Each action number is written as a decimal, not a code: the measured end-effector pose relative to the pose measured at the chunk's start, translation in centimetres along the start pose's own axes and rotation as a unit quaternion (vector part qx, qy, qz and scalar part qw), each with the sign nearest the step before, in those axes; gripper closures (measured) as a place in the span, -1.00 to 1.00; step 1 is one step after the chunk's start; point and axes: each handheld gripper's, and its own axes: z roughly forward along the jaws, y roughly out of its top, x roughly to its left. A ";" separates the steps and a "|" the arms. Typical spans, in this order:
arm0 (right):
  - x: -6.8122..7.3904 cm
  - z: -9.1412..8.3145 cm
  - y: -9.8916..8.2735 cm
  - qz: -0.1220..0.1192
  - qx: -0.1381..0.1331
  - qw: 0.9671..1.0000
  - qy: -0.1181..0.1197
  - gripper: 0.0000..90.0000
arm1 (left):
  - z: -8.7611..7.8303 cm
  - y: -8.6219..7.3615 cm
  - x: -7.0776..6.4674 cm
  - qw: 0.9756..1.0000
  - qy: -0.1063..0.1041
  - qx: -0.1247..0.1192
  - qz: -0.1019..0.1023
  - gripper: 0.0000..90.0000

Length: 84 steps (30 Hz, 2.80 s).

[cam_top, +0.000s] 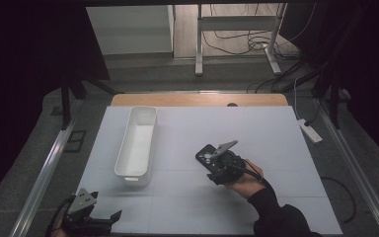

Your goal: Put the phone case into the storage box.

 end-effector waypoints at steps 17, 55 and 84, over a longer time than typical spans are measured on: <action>-1.4 0.0 -0.1 0.016 0.008 1.000 -0.021 -0.62 | 0.0 0.0 0.0 1.000 -0.001 0.001 0.000 -0.98; -4.1 2.3 -1.9 0.054 0.020 0.998 -0.024 -1.00 | 0.0 0.0 0.0 1.000 -0.001 0.002 0.000 -0.98; -4.1 3.3 -2.4 0.053 0.053 0.997 -0.034 -0.70 | -0.1 0.0 -0.1 1.000 0.002 -0.001 0.002 -1.00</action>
